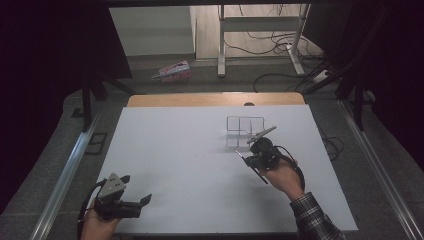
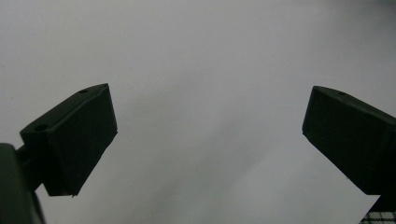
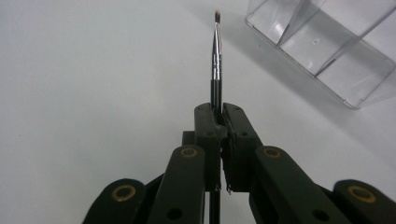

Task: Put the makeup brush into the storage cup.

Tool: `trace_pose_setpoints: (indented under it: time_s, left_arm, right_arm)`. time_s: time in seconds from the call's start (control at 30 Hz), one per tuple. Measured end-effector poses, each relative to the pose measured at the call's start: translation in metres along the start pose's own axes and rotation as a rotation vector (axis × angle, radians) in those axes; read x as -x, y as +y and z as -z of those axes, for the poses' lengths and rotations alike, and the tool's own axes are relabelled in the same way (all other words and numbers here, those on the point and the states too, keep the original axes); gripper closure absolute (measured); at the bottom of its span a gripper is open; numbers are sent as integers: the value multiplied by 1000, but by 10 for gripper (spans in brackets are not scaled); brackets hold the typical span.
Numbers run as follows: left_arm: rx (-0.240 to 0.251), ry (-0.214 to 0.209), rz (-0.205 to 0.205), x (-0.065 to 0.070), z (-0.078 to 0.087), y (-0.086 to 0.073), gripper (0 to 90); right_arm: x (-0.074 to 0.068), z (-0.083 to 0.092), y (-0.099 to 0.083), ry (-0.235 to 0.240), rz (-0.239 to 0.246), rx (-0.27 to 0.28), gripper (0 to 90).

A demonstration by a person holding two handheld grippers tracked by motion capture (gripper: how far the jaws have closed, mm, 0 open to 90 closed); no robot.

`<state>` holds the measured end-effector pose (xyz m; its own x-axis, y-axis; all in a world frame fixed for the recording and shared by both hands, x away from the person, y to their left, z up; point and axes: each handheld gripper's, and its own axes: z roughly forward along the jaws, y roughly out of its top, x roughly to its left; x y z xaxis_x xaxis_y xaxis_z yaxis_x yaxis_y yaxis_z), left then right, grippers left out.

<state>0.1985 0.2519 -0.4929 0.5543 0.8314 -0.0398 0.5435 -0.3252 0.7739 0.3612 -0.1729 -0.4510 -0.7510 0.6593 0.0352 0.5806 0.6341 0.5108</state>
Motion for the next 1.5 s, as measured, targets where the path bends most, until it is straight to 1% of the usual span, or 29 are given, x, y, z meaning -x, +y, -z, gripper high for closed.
trace_pose_setpoints:
  time_s: [0.33,0.5,0.57,0.77,1.0,1.03,1.2,1.5]
  left_arm:
    - [10,-1,4,-1,1,0,35]
    - [5,-1,1,-1,1,0,34]
    - [5,0,0,-1,1,0,34]
    - [10,-3,1,0,1,0,34]
    - [12,-2,3,-1,2,0,33]
    - [12,-2,3,-1,2,0,33]
    - [8,-3,2,-1,1,0,33]
    - [9,-1,2,-1,1,0,33]
  right_arm:
    - [1,13,-4,4,-11,74,854]
    - [1,20,-8,5,-16,121,854]
    - [1,23,-9,-5,-12,139,854]
    - [0,31,-10,-7,-12,193,854]
    - [1,36,-7,-9,-8,231,854]
    - [2,37,-7,-4,-15,236,854]
    - [4,39,-5,-3,-23,259,854]
    - [4,42,5,-10,-17,292,853]
